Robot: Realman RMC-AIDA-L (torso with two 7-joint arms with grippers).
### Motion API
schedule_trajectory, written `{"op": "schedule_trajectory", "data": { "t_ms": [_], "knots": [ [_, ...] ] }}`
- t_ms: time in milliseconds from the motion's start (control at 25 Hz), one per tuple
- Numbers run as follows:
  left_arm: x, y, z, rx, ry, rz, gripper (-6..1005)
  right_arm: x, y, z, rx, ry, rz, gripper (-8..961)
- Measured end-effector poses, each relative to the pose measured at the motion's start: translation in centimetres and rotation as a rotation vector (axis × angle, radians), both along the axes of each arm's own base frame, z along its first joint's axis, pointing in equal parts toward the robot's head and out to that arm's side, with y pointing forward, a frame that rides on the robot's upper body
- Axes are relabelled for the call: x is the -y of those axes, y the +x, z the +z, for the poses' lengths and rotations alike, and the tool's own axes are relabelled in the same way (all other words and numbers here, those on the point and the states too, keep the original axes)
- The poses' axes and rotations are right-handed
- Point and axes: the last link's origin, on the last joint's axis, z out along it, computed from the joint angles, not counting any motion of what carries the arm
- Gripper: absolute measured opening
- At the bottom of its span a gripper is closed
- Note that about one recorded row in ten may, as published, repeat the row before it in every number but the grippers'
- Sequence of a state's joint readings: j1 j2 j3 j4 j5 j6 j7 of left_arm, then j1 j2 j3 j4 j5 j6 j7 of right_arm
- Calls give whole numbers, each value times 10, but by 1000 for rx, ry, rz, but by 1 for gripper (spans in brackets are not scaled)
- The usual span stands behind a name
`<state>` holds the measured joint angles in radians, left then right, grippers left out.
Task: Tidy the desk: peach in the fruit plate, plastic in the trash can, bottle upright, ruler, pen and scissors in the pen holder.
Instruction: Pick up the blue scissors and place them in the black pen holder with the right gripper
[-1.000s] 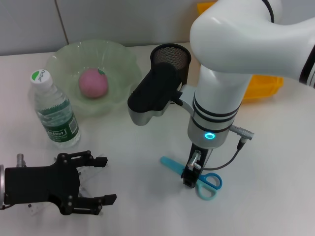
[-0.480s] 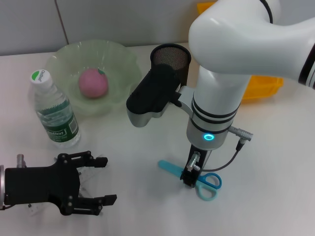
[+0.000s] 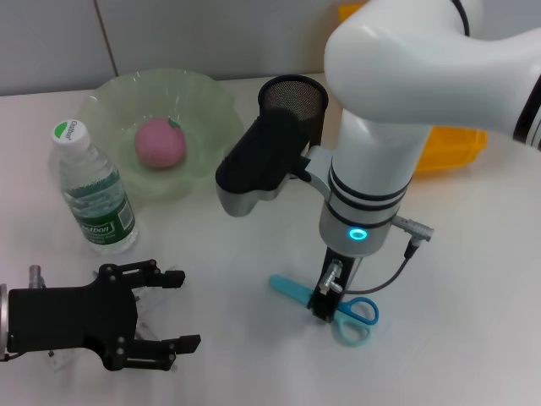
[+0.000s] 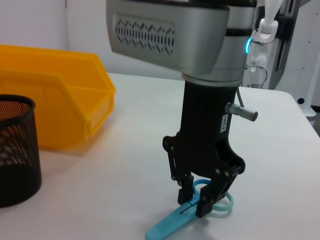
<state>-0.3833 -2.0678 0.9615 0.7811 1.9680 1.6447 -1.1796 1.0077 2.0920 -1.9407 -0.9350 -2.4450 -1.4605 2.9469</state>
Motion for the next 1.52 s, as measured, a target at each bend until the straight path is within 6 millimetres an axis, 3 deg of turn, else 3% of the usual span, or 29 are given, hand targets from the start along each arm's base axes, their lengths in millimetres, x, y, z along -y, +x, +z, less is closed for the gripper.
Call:
{"op": "schedule_trajectory", "data": {
  "t_ms": [800,1200,1520],
  "knots": [
    [0,-1,1,5,5,6,820,-24,-14,39,-69,106,24,227],
    [-2,3,1,32,21,11,818,-42,-23,73,-32,198,199,227],
    [-4,4,2,55,39,20,817,-54,-41,94,22,269,418,227]
  ]
}}
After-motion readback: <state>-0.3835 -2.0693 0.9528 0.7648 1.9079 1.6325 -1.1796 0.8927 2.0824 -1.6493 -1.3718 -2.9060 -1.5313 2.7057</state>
